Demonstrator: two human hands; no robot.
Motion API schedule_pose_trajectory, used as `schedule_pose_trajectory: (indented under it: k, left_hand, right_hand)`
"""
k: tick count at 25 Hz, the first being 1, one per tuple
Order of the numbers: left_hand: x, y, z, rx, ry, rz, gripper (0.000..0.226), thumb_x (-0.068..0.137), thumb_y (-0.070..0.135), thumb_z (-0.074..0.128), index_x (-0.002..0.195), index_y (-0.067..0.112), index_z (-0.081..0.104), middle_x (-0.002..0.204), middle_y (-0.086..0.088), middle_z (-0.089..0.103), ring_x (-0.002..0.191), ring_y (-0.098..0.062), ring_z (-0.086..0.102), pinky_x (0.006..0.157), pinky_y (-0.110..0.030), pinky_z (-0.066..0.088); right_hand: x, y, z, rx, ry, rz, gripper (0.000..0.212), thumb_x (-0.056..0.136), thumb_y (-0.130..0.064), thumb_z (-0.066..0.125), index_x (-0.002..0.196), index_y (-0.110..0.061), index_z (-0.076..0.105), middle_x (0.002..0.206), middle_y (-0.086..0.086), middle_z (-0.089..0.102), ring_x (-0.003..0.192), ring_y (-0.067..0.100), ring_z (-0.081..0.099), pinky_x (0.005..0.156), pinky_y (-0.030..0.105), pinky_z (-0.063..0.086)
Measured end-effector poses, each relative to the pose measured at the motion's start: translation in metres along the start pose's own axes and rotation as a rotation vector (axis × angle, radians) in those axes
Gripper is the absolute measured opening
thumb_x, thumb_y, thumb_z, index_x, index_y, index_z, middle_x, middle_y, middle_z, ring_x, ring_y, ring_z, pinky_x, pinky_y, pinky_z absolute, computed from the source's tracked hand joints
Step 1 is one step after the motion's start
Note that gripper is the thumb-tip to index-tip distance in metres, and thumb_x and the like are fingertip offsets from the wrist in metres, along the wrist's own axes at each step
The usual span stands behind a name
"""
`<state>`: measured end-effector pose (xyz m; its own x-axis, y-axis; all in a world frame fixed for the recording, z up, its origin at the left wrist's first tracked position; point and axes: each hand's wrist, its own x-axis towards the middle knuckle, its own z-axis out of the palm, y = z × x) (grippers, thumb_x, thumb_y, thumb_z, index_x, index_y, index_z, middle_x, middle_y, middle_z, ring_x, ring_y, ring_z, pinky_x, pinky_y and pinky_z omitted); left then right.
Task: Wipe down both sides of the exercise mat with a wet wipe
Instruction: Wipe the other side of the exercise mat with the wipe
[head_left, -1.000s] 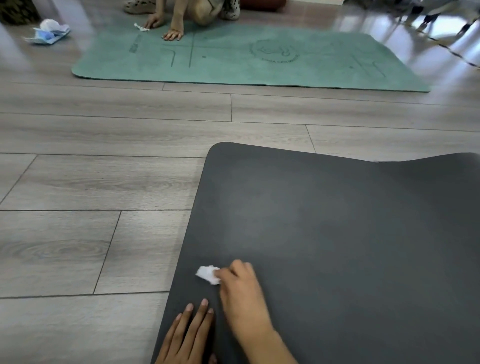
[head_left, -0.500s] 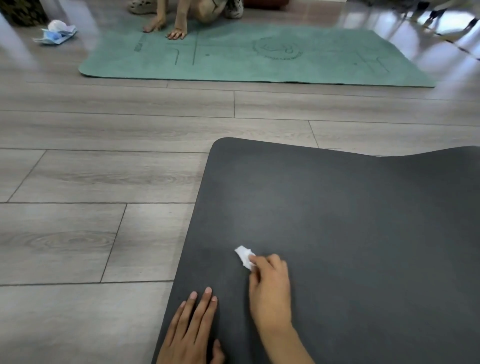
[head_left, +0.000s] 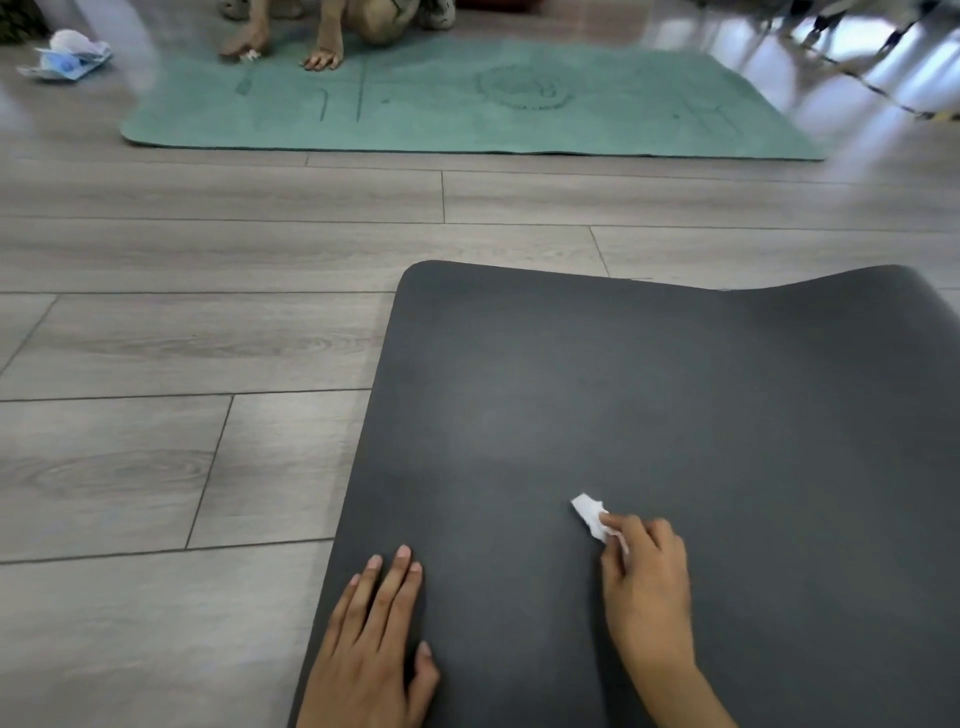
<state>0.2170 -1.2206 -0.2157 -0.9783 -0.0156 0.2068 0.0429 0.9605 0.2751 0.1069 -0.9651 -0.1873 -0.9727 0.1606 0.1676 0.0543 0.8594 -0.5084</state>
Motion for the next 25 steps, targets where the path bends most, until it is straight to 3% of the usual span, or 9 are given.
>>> schedule_pose_trajectory:
  k: [4, 6, 9, 11, 12, 14, 17, 20, 25]
  left_hand:
    - [-0.001, 0.0, 0.001, 0.0, -0.015, -0.003, 0.072, 0.074, 0.034, 0.053, 0.142, 0.008, 0.059, 0.156, -0.005, 0.048, 0.144, -0.028, 0.043, 0.116, -0.043, 0.032]
    - [-0.001, 0.001, 0.001, -0.001, -0.02, 0.005, 0.072, 0.075, 0.034, 0.053, 0.142, 0.007, 0.059, 0.156, -0.006, 0.048, 0.144, -0.028, 0.042, 0.118, -0.042, 0.029]
    - [-0.001, -0.002, 0.003, -0.006, -0.035, 0.008, 0.072, 0.077, 0.035, 0.052, 0.141, 0.004, 0.059, 0.156, -0.008, 0.047, 0.145, -0.028, 0.039, 0.119, -0.041, 0.026]
    - [-0.001, -0.003, 0.003, -0.019, -0.044, 0.008, 0.072, 0.078, 0.036, 0.051, 0.142, 0.004, 0.057, 0.156, -0.008, 0.047, 0.146, -0.027, 0.038, 0.119, -0.041, 0.026]
    - [-0.002, -0.003, 0.001, -0.027, -0.049, 0.008, 0.072, 0.078, 0.035, 0.052, 0.143, 0.005, 0.057, 0.157, -0.007, 0.046, 0.146, -0.027, 0.038, 0.119, -0.041, 0.026]
    - [-0.001, -0.002, -0.002, -0.033, -0.052, 0.015, 0.072, 0.079, 0.035, 0.052, 0.146, 0.008, 0.054, 0.16, -0.004, 0.043, 0.148, -0.026, 0.038, 0.12, -0.041, 0.027]
    - [-0.003, 0.001, -0.005, -0.03, -0.081, 0.006, 0.071, 0.083, 0.035, 0.051, 0.15, 0.011, 0.049, 0.163, -0.002, 0.037, 0.15, -0.025, 0.035, 0.12, -0.043, 0.028]
    - [-0.003, 0.003, -0.007, 0.015, -0.116, -0.016, 0.071, 0.086, 0.037, 0.048, 0.152, 0.011, 0.046, 0.165, -0.002, 0.034, 0.153, -0.024, 0.03, 0.121, -0.043, 0.024]
    - [-0.002, 0.001, -0.008, 0.026, -0.153, -0.02, 0.068, 0.09, 0.037, 0.047, 0.151, 0.008, 0.046, 0.159, -0.007, 0.043, 0.152, -0.025, 0.032, 0.122, -0.044, 0.024]
  right_hand:
    - [0.005, -0.004, 0.008, 0.048, 0.124, 0.207, 0.024, 0.083, 0.002, 0.066, 0.1, -0.014, 0.071, 0.088, 0.005, 0.053, 0.082, 0.031, 0.051, 0.072, 0.045, 0.05]
    - [-0.005, -0.042, 0.032, 0.103, 0.085, 0.058, 0.03, 0.079, 0.004, 0.067, 0.098, -0.02, 0.07, 0.085, 0.007, 0.056, 0.078, 0.033, 0.055, 0.072, 0.043, 0.05]
    - [-0.033, -0.123, 0.061, 0.221, -0.217, -0.272, 0.04, 0.083, -0.004, 0.06, 0.113, -0.031, 0.062, 0.09, 0.001, 0.055, 0.084, 0.02, 0.05, 0.077, 0.029, 0.045]
    - [-0.031, -0.14, 0.065, 0.198, -0.421, -0.392, 0.032, 0.089, -0.011, 0.054, 0.114, -0.028, 0.066, 0.097, 0.0, 0.053, 0.093, 0.02, 0.048, 0.082, 0.032, 0.047]
    - [-0.025, -0.132, 0.063, 0.145, -0.422, -0.424, 0.028, 0.089, -0.013, 0.054, 0.111, -0.023, 0.068, 0.097, 0.001, 0.053, 0.092, 0.022, 0.049, 0.081, 0.034, 0.048]
    - [-0.011, -0.087, 0.052, 0.089, -0.25, -0.406, 0.023, 0.084, -0.01, 0.06, 0.102, -0.02, 0.071, 0.091, 0.002, 0.054, 0.083, 0.026, 0.051, 0.076, 0.034, 0.045]
    - [0.006, -0.026, 0.024, 0.051, -0.017, -0.129, 0.029, 0.082, 0.002, 0.067, 0.103, -0.017, 0.072, 0.089, 0.001, 0.054, 0.079, 0.024, 0.048, 0.073, 0.039, 0.048]
    - [-0.002, -0.044, 0.032, 0.046, 0.079, 0.096, 0.03, 0.084, 0.004, 0.063, 0.106, -0.012, 0.072, 0.089, 0.003, 0.054, 0.08, 0.023, 0.045, 0.072, 0.041, 0.05]
    - [-0.055, -0.117, 0.055, 0.15, -0.324, -0.472, 0.029, 0.086, -0.006, 0.062, 0.109, -0.021, 0.07, 0.087, 0.001, 0.054, 0.081, 0.021, 0.048, 0.075, 0.031, 0.047]
